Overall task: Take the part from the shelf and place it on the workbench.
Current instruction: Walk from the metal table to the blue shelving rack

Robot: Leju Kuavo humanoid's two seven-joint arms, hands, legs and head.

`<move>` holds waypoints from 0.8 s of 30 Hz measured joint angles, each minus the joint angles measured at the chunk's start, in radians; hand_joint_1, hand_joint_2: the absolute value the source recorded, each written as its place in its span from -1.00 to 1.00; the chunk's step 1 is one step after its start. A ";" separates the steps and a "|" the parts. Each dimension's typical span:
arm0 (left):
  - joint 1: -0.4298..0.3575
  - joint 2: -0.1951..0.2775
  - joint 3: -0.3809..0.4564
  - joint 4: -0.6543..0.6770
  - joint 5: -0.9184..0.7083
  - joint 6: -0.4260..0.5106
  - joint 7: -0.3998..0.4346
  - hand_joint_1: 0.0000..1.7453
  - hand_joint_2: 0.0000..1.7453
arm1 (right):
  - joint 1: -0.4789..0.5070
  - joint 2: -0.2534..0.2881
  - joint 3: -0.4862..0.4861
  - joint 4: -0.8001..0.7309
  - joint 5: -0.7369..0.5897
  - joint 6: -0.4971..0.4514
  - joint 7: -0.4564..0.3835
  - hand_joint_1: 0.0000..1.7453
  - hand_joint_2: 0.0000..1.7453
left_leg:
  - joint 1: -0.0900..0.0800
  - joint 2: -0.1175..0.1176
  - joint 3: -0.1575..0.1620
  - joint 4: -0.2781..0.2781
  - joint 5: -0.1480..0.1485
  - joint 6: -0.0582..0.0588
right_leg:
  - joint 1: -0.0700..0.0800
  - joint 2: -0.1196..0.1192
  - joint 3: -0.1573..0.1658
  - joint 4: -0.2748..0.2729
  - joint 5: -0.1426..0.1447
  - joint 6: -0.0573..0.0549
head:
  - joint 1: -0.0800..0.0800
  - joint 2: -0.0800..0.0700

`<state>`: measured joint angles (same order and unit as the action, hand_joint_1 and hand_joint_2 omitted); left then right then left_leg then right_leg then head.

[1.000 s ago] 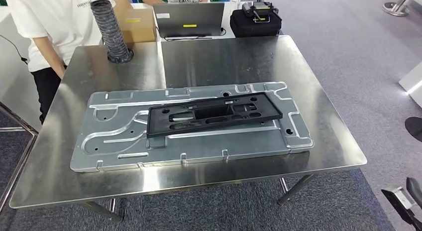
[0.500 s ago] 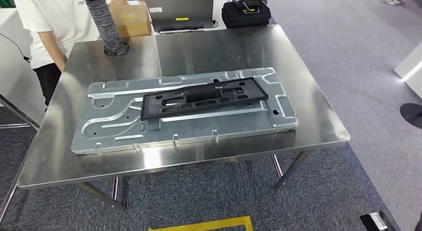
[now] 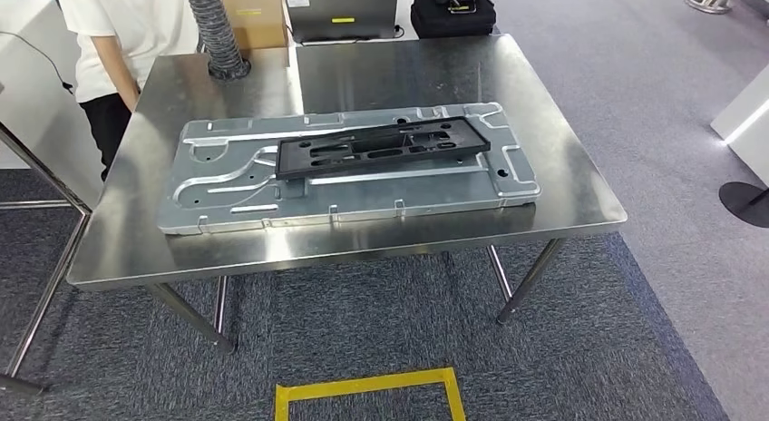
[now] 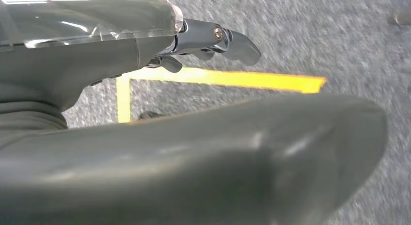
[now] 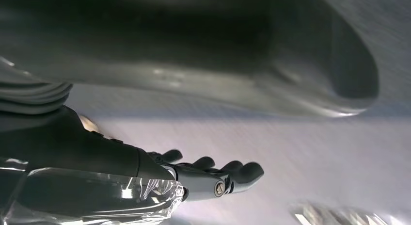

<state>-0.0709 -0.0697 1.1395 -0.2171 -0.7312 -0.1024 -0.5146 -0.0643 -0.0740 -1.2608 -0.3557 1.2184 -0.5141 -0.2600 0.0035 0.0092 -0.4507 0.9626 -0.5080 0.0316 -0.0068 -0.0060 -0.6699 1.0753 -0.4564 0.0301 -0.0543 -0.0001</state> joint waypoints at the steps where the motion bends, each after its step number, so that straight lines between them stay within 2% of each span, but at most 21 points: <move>1: 0.001 0.000 0.000 0.000 -0.001 0.002 0.000 -1.00 -1.00 | -0.002 0.007 -0.006 0.017 -0.002 0.014 0.023 -1.00 -1.00 | -0.001 0.001 -0.015 0.001 0.012 0.003 | -0.003 0.001 -0.016 0.059 -0.057 0.005 | 0.000 0.000; 2: 0.001 0.000 0.000 0.000 -0.004 0.003 0.000 -1.00 -1.00 | -0.006 0.013 -0.011 0.033 -0.004 0.029 0.046 -1.00 -1.00 | -0.002 0.002 -0.031 0.002 0.025 0.003 | -0.005 0.001 -0.030 0.127 -0.102 0.009 | 0.000 0.000; 3: 0.002 0.000 0.000 0.000 -0.008 0.004 0.000 -1.00 -1.00 | -0.009 0.020 -0.015 0.047 -0.005 0.045 0.072 -1.00 -1.00 | -0.002 0.002 -0.048 0.004 0.037 0.002 | -0.007 0.001 -0.036 0.185 -0.123 0.012 | 0.000 0.000; 4: 0.002 0.000 -0.001 0.000 -0.013 0.005 0.001 -1.00 -1.00 | -0.011 0.029 -0.019 0.060 -0.005 0.061 0.098 -1.00 -1.00 | -0.003 0.002 -0.065 0.007 0.048 0.000 | -0.009 0.001 -0.031 0.219 -0.117 0.014 | 0.000 0.000; 5: 0.002 0.000 -0.001 0.000 -0.018 0.006 0.002 -1.00 -1.00 | -0.013 0.038 -0.021 0.072 -0.006 0.074 0.121 -1.00 -1.00 | -0.002 0.003 -0.082 0.012 0.059 -0.003 | -0.011 0.001 -0.009 0.219 -0.093 0.015 | 0.000 0.000; 6: 0.003 0.000 -0.002 0.000 -0.022 0.006 0.003 -1.00 -1.00 | -0.014 0.046 -0.023 0.082 -0.006 0.084 0.138 -1.00 -1.00 | -0.002 0.002 -0.099 0.018 0.068 -0.006 | -0.013 0.001 0.031 0.181 -0.064 0.015 | 0.000 0.000; 7: 0.003 0.000 -0.003 0.000 -0.024 0.006 0.004 -1.00 -1.00 | -0.016 0.055 -0.024 0.090 -0.005 0.090 0.149 -1.00 -1.00 | -0.002 0.002 -0.112 0.024 0.075 -0.010 | -0.016 0.002 0.087 0.114 -0.048 0.014 | 0.000 0.000; 9: 0.003 -0.001 -0.004 0.000 -0.029 0.009 0.009 -1.00 -1.00 | -0.023 0.072 -0.026 0.102 0.005 0.113 0.163 -1.00 -1.00 | -0.003 0.003 -0.131 0.036 0.088 -0.022 | -0.012 0.004 0.191 -0.034 -0.060 0.005 | 0.000 0.000; 10: 0.002 -0.001 -0.005 0.000 -0.033 0.010 0.014 -1.00 -1.00 | -0.026 0.081 -0.026 0.107 0.015 0.133 0.168 -1.00 -1.00 | -0.003 0.003 -0.136 0.039 0.095 -0.029 | -0.008 0.006 0.217 -0.079 -0.073 -0.001 | 0.000 0.000; 12: 0.004 -0.001 -0.008 0.000 -0.045 0.014 0.023 -1.00 -1.00 | -0.027 0.101 -0.024 0.117 0.042 0.174 0.172 -1.00 -1.00 | 0.001 0.004 -0.143 0.039 0.109 -0.043 | -0.001 0.005 0.216 -0.100 -0.072 -0.018 | 0.000 0.000; 13: 0.007 -0.001 -0.012 0.000 -0.052 0.015 0.026 -1.00 -1.00 | -0.027 0.110 -0.021 0.121 0.053 0.189 0.170 -1.00 -1.00 | 0.004 0.002 -0.150 0.045 0.101 -0.049 | 0.000 0.003 0.207 -0.102 -0.062 -0.027 | 0.000 0.000; 14: 0.011 -0.002 -0.016 0.000 -0.059 0.018 0.028 -1.00 -1.00 | -0.027 0.120 -0.017 0.126 0.064 0.201 0.167 -1.00 -1.00 | 0.006 0.001 -0.160 0.064 0.075 -0.054 | 0.001 0.000 0.196 -0.103 -0.051 -0.037 | 0.000 0.000; 15: 0.015 -0.002 -0.020 0.000 -0.066 0.020 0.030 -1.00 -1.00 | -0.026 0.130 -0.012 0.129 0.072 0.212 0.162 -1.00 -1.00 | 0.007 0.000 -0.174 0.102 0.029 -0.058 | 0.001 -0.002 0.183 -0.104 -0.038 -0.045 | 0.000 0.000; 17: 0.019 -0.004 -0.026 0.000 -0.075 0.024 0.032 -1.00 -1.00 | -0.025 0.149 -0.002 0.135 0.086 0.230 0.153 -1.00 -1.00 | 0.008 0.000 -0.205 0.223 -0.076 -0.062 | 0.006 -0.003 0.152 -0.103 -0.014 -0.055 | 0.000 0.000; 18: 0.019 -0.005 -0.028 0.000 -0.079 0.024 0.031 -1.00 -1.00 | -0.025 0.157 0.002 0.138 0.091 0.236 0.149 -1.00 -1.00 | 0.008 0.000 -0.214 0.282 -0.104 -0.064 | 0.009 -0.003 0.135 -0.102 -0.002 -0.057 | 0.000 0.000; 19: 0.019 -0.004 -0.029 0.000 -0.082 0.024 0.031 -1.00 -1.00 | -0.025 0.165 0.006 0.140 0.094 0.242 0.146 -1.00 -1.00 | 0.008 0.000 -0.212 0.321 -0.105 -0.063 | 0.012 -0.004 0.118 -0.100 0.010 -0.058 | 0.000 0.000; 20: 0.019 -0.003 -0.032 0.000 -0.085 0.024 0.030 -1.00 -1.00 | -0.025 0.173 0.010 0.142 0.097 0.246 0.143 -1.00 -1.00 | 0.007 -0.001 -0.195 0.328 -0.083 -0.062 | 0.014 -0.004 0.100 -0.097 0.022 -0.058 | 0.000 0.000; 21: 0.019 0.000 -0.034 0.000 -0.088 0.024 0.028 -1.00 -1.00 | -0.025 0.179 0.013 0.144 0.098 0.249 0.139 -1.00 -1.00 | 0.006 -0.001 -0.160 0.299 -0.050 -0.059 | 0.015 -0.004 0.082 -0.093 0.033 -0.056 | 0.000 0.000; 22: 0.018 0.003 -0.038 0.000 -0.090 0.023 0.027 -1.00 -1.00 | -0.026 0.185 0.016 0.146 0.097 0.252 0.137 -1.00 -1.00 | 0.004 -0.001 -0.109 0.241 -0.024 -0.054 | 0.016 -0.004 0.066 -0.087 0.043 -0.055 | 0.000 0.000; 23: 0.017 0.007 -0.041 -0.001 -0.091 0.023 0.025 -1.00 -1.00 | -0.027 0.191 0.019 0.148 0.097 0.255 0.136 -1.00 -1.00 | 0.001 -0.001 -0.050 0.162 -0.016 -0.048 | 0.018 -0.004 0.053 -0.081 0.051 -0.052 | 0.000 0.000; 24: 0.015 0.010 -0.043 -0.002 -0.092 0.022 0.023 -1.00 -1.00 | -0.028 0.196 0.022 0.150 0.097 0.257 0.135 -1.00 -1.00 | -0.002 -0.001 0.003 0.084 -0.024 -0.042 | 0.019 -0.004 0.044 -0.076 0.058 -0.048 | 0.000 0.000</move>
<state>-0.0560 -0.0593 1.0961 -0.2186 -0.8233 -0.0803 -0.4915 -0.0921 0.1225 -1.2393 -0.2062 1.3158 -0.2569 -0.1247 0.0018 0.0087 -0.4480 1.0467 -0.5321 -0.0105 0.0119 -0.0103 -0.6256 0.9996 -0.3980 -0.0177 -0.0546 -0.0001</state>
